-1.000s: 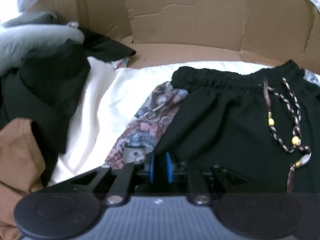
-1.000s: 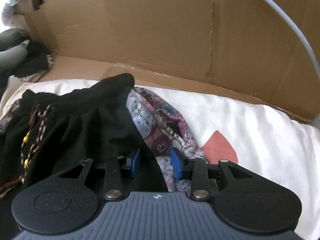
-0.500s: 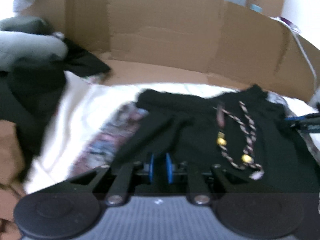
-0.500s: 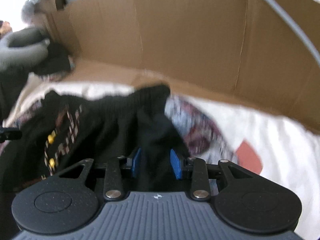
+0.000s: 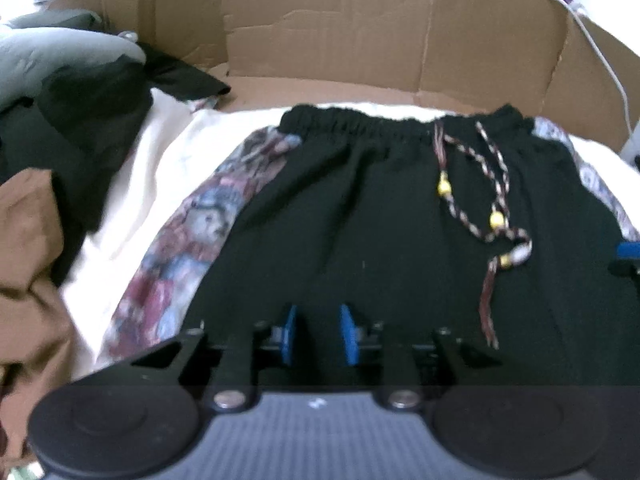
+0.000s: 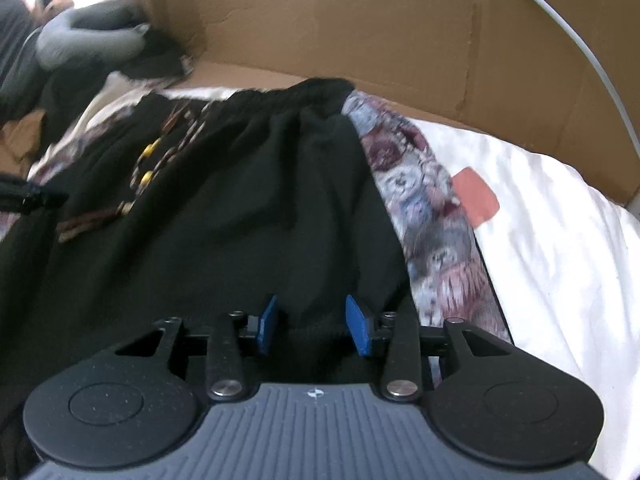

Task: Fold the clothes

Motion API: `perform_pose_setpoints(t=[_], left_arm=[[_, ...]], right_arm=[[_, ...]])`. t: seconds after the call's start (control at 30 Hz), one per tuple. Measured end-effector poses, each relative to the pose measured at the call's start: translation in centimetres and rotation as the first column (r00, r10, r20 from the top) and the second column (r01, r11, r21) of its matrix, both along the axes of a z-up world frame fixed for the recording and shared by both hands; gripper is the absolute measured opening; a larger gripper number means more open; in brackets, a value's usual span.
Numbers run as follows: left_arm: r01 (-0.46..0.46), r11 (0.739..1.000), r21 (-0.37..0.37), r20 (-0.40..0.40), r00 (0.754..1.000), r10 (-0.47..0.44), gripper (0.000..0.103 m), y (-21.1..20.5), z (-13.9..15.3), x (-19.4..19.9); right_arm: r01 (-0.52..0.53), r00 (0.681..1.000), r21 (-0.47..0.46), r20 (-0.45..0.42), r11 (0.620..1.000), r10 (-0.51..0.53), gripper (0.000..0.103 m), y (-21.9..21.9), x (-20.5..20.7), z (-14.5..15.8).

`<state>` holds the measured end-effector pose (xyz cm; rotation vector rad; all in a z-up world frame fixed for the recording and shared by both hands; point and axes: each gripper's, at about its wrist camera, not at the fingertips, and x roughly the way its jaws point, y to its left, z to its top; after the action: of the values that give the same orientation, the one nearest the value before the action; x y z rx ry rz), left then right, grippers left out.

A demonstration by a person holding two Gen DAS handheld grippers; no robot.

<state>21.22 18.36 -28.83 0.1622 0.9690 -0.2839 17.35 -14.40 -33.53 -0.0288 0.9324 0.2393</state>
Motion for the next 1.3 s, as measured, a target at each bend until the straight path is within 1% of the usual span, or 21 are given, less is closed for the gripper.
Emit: perform_pose_setpoints(t=[0.13,0.17,0.2,0.3,0.47,0.6,0.73,0.77,0.83,0.93,1.1,1.3], left_arm=[[0.003,1.0,0.019,0.009,1.0,-0.004,0.038,0.5,0.3,-1.2],[0.0,1.0,0.019,0.01,1.0,0.0,0.04,0.8,0.4,-1.4],[-0.005,1.0,0.017,0.01,1.0,0.005,0.04,1.0,0.6,-1.6],[-0.013,1.0,0.013,0.017,1.0,0.013,0.041,1.9,1.1,-2.1],[-0.032,0.999,0.036,0.02,0.999,0.032,0.042,3.8,1.6,-3.1],[-0.069,0.994,0.081,0.014,0.998,0.068,0.042,5.8,1.7,-4.1],[-0.12,0.99,0.071,0.013,0.993,0.119,0.043,8.0,2.3,-5.2],[-0.131,0.989,0.07,0.012,0.991,0.131,0.045,8.5,2.5,-5.5],[-0.146,0.987,0.074,-0.002,0.989,0.147,0.046,9.4,2.3,-5.9],[-0.17,0.981,0.091,-0.043,0.984,0.175,0.045,10.5,1.5,-6.7],[-0.156,0.983,0.096,-0.075,0.984,0.164,0.045,11.7,0.9,-8.4],[-0.16,0.981,0.111,-0.096,0.981,0.171,0.045,12.7,1.0,-10.3]], right_arm=[[-0.004,1.0,-0.01,-0.008,1.0,0.003,0.058,-0.2,-1.4,0.3],[-0.009,1.0,-0.016,-0.011,1.0,0.009,0.062,-0.2,-1.8,0.4],[-0.016,1.0,-0.023,-0.014,1.0,0.016,0.062,-0.2,-2.1,0.4],[-0.067,0.998,0.028,0.019,0.997,0.067,0.062,-0.4,-3.4,1.0],[-0.055,0.998,0.018,-0.008,0.998,0.056,0.062,-1.0,-4.3,0.9],[-0.043,0.999,0.005,-0.032,0.999,0.043,0.065,-1.5,-5.0,0.7],[-0.031,0.998,-0.007,-0.056,1.0,0.03,0.07,-2.0,-5.7,0.6],[-0.028,0.998,-0.01,-0.062,1.0,0.027,0.071,-2.1,-5.9,0.5],[-0.024,0.997,-0.016,-0.071,1.0,0.023,0.072,-2.4,-6.4,0.5],[-0.013,0.996,-0.016,-0.084,1.0,0.011,0.073,-2.7,-7.3,0.4],[0.041,0.991,-0.011,-0.128,0.999,-0.042,0.074,-3.2,-8.1,0.5],[0.065,0.988,-0.002,-0.142,0.998,-0.065,0.074,-4.0,-9.9,0.6]])
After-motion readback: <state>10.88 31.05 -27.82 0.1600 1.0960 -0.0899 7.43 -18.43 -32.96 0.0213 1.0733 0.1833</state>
